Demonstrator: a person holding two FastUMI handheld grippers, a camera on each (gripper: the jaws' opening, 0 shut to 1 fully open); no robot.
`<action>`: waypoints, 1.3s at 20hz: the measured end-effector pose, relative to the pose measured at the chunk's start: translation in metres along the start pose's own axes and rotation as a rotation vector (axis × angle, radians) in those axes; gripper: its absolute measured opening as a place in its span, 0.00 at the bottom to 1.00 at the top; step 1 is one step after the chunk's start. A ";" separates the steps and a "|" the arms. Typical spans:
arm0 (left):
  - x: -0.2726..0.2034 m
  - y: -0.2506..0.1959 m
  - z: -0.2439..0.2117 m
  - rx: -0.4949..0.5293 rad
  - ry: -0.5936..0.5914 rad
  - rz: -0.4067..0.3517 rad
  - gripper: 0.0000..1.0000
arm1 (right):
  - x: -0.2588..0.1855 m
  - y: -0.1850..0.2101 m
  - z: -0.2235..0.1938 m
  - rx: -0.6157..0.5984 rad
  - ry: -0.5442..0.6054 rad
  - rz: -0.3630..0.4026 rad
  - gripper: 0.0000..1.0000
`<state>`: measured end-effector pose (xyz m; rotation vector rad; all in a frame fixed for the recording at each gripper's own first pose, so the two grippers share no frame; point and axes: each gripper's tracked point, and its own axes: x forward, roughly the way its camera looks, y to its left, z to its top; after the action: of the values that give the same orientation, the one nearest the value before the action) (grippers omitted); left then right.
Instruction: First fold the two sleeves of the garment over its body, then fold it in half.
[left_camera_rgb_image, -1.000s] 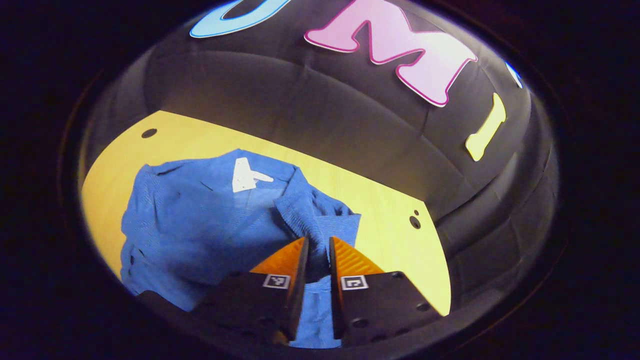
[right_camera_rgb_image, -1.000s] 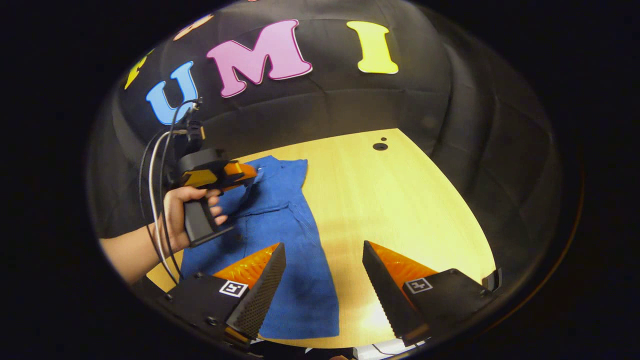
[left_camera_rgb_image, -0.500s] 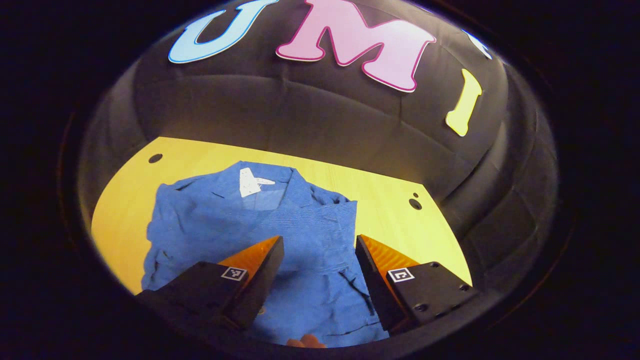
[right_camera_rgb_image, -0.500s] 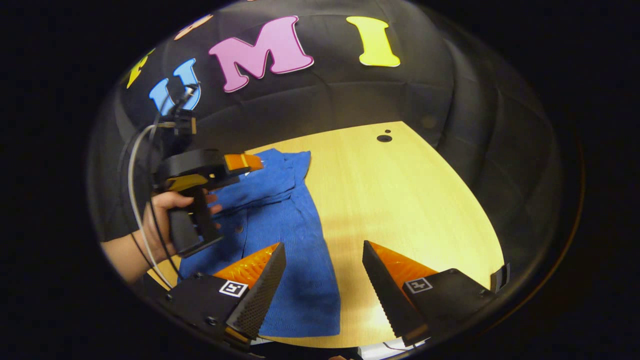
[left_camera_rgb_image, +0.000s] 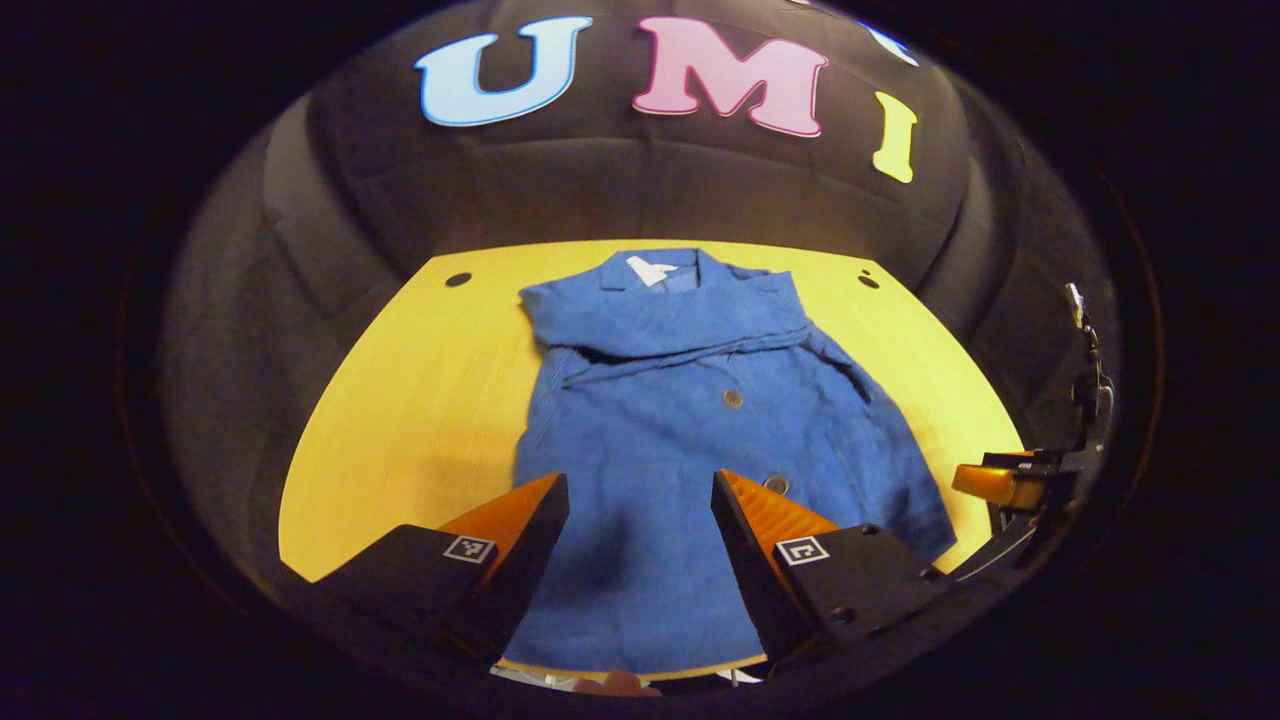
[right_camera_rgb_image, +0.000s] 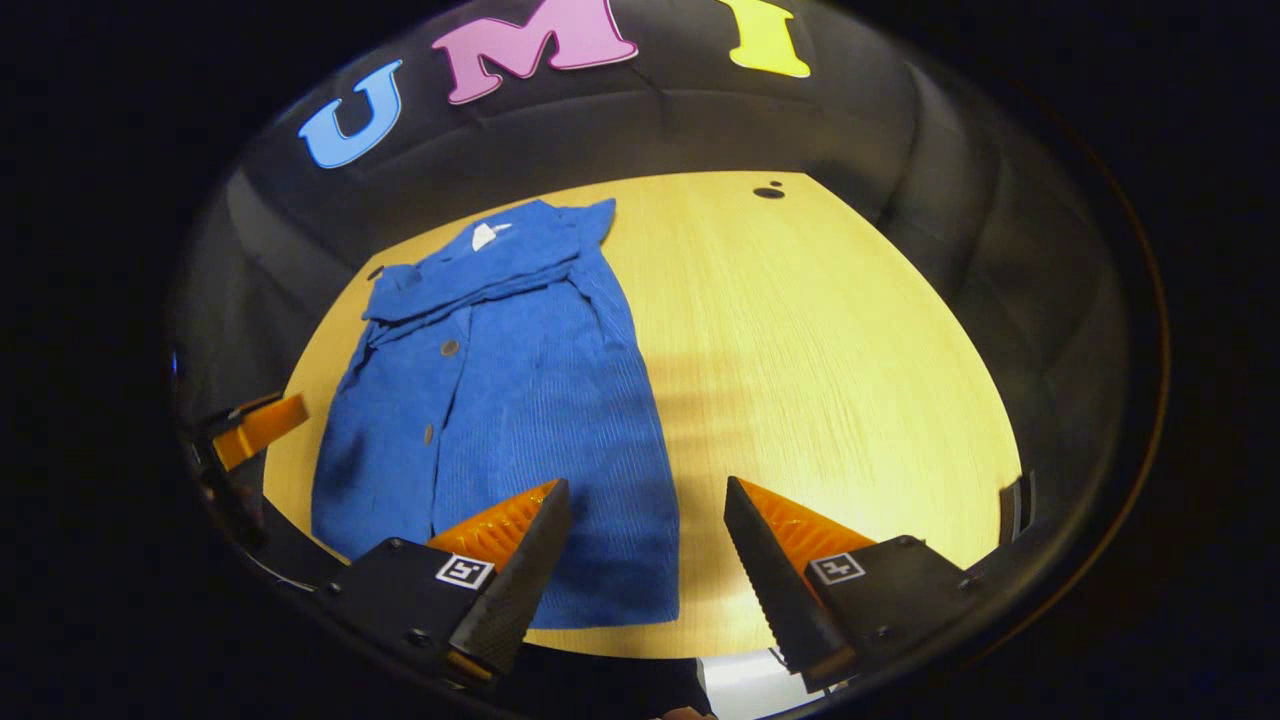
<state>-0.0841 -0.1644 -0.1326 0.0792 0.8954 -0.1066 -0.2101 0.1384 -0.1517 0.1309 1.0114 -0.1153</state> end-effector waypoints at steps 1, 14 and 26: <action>-0.004 0.013 -0.023 -0.009 0.029 0.030 0.85 | 0.002 -0.002 -0.010 0.011 0.026 -0.011 0.99; 0.000 0.047 -0.142 -0.127 0.206 0.068 0.86 | 0.021 -0.002 -0.067 -0.079 0.157 -0.090 0.99; 0.013 0.019 -0.131 -0.090 0.188 -0.009 0.14 | 0.027 0.019 -0.066 -0.082 0.182 -0.060 0.14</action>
<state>-0.1753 -0.1316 -0.2236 0.0010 1.0874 -0.0678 -0.2480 0.1669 -0.2076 0.0358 1.2006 -0.1182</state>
